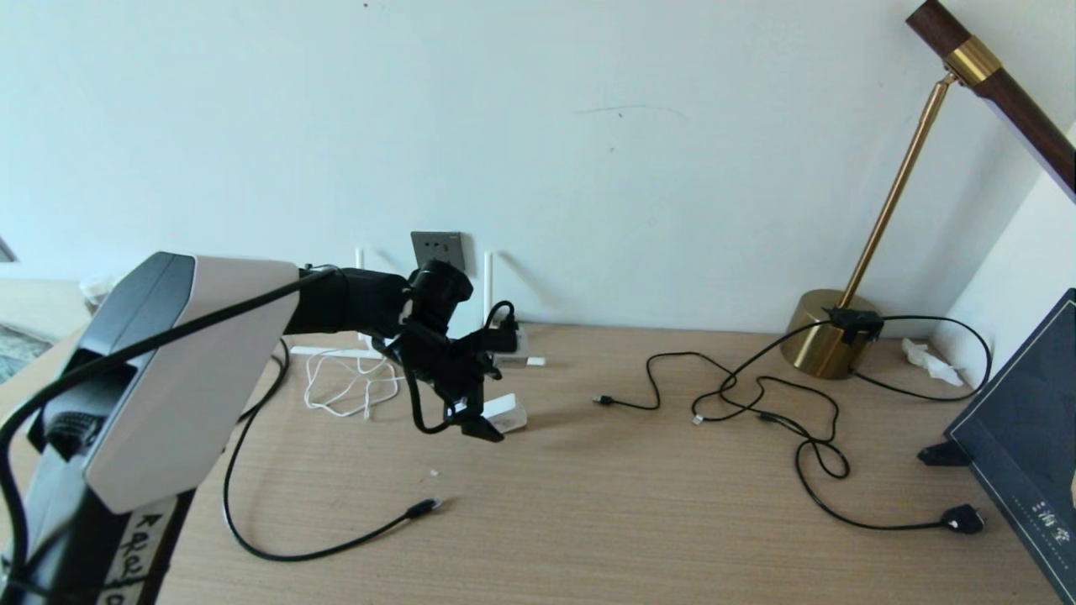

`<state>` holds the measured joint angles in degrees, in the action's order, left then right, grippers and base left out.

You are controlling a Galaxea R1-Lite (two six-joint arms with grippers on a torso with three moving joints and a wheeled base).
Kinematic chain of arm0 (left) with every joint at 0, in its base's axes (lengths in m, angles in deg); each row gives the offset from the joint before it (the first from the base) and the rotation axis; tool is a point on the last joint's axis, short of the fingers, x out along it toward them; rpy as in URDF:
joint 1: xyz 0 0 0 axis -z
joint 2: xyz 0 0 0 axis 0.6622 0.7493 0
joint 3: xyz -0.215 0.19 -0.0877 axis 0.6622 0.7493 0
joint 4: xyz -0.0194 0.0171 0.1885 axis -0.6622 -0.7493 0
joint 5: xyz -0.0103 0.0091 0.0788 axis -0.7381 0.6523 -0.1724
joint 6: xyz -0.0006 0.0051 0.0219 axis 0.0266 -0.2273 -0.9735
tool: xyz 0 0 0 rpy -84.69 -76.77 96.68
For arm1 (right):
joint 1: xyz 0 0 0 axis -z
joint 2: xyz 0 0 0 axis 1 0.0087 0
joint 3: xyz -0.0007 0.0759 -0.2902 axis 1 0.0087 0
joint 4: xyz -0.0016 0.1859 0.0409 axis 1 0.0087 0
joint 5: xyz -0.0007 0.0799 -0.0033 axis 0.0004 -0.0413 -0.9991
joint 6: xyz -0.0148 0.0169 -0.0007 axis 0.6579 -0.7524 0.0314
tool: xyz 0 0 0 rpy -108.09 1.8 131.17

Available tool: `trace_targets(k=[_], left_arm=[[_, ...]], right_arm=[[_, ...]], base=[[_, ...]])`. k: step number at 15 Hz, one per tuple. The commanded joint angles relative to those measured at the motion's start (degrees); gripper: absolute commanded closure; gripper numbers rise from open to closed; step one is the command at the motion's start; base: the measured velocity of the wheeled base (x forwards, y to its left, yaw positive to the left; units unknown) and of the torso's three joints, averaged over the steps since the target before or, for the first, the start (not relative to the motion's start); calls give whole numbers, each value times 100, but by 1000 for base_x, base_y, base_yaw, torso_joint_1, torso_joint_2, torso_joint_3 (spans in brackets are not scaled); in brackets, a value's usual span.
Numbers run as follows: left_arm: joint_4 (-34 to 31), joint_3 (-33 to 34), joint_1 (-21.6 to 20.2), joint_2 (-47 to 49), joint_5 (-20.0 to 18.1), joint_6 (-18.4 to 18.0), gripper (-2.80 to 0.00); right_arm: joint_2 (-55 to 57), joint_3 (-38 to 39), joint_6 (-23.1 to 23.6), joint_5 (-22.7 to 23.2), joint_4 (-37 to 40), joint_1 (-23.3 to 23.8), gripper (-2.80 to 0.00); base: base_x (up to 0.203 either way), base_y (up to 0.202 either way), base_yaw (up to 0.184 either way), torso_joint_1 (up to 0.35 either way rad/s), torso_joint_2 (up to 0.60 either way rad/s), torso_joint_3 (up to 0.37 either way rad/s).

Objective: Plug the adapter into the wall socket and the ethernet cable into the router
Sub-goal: Pick up plug

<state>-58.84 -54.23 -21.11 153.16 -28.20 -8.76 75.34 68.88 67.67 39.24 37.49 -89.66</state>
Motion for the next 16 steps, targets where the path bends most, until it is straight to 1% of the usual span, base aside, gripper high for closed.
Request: trace_targets(k=[1,3,9,16], left_arm=[[29,-5,-42,110,-9,18,-280],[160,-12,-40,129,-18,137,-280],[312,-3,107,226,-18,154,-280],[312,-3,109,217,-9,154,-280]], right_arm=[[9,0,-2,0,-4,-2,0],[9,0,-2,0,-4,-2,0],[9,0,-2,0,-4,-2,0],[9,0,-2,0,-4,-2,0]], base=[[0,0,0,0,0,0],[0,0,0,0,0,0],[0,0,0,0,0,0],[0,0,0,0,0,0]])
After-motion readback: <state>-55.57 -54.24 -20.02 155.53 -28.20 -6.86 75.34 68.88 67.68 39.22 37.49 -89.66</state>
